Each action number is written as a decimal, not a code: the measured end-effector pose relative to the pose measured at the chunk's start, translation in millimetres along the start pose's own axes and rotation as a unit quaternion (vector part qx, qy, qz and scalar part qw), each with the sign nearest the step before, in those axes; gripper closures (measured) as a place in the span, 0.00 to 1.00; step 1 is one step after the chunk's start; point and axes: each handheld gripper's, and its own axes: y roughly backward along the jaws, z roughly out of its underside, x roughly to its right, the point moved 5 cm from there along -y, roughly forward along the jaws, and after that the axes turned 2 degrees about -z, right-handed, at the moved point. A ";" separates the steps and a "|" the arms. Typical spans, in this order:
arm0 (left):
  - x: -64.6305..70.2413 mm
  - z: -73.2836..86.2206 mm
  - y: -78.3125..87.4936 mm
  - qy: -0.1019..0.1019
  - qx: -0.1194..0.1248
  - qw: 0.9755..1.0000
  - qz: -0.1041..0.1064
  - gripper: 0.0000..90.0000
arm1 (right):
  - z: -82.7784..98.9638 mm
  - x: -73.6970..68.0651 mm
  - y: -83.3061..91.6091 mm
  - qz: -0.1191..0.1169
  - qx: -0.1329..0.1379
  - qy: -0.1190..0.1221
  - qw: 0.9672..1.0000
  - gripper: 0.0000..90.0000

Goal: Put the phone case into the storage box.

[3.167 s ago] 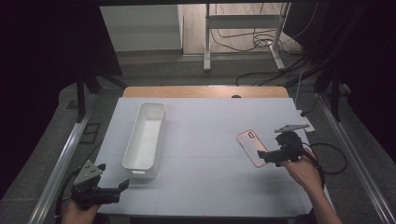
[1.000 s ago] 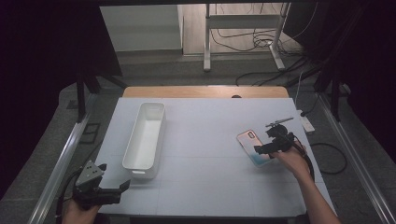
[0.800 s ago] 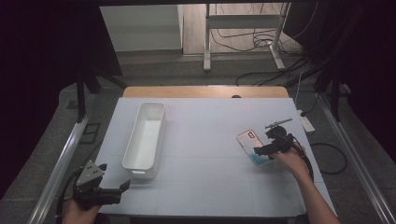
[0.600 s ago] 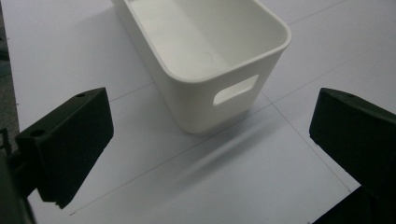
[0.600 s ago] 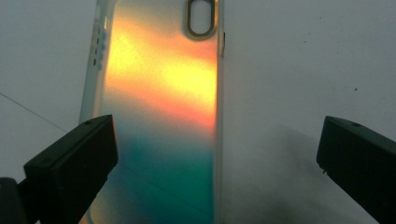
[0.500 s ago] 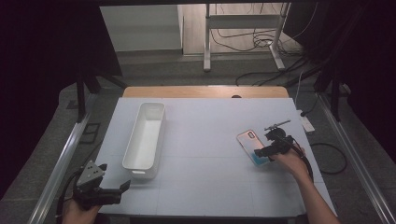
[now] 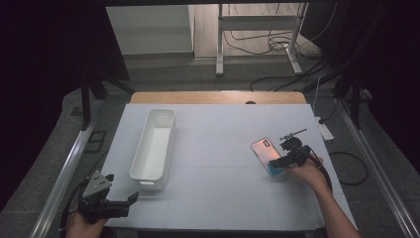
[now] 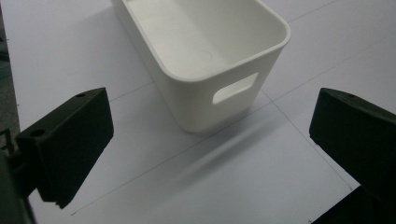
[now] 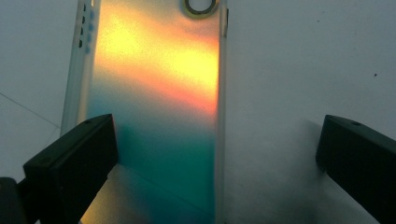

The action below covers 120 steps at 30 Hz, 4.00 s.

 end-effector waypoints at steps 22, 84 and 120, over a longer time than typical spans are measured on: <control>1.3 -0.1 -0.8 -0.007 -0.004 1.000 -0.002 0.01 | 0.8 6.2 18.0 -0.032 -0.007 -0.016 0.999 0.76; 1.2 -0.3 0.5 -0.007 0.003 1.000 0.012 0.01 | -6.1 -21.7 57.6 -0.024 0.059 0.025 0.998 0.98; 1.5 -3.8 1.8 0.007 0.019 0.998 0.054 0.00 | -8.4 -58.6 86.4 -0.046 0.127 0.051 0.989 0.98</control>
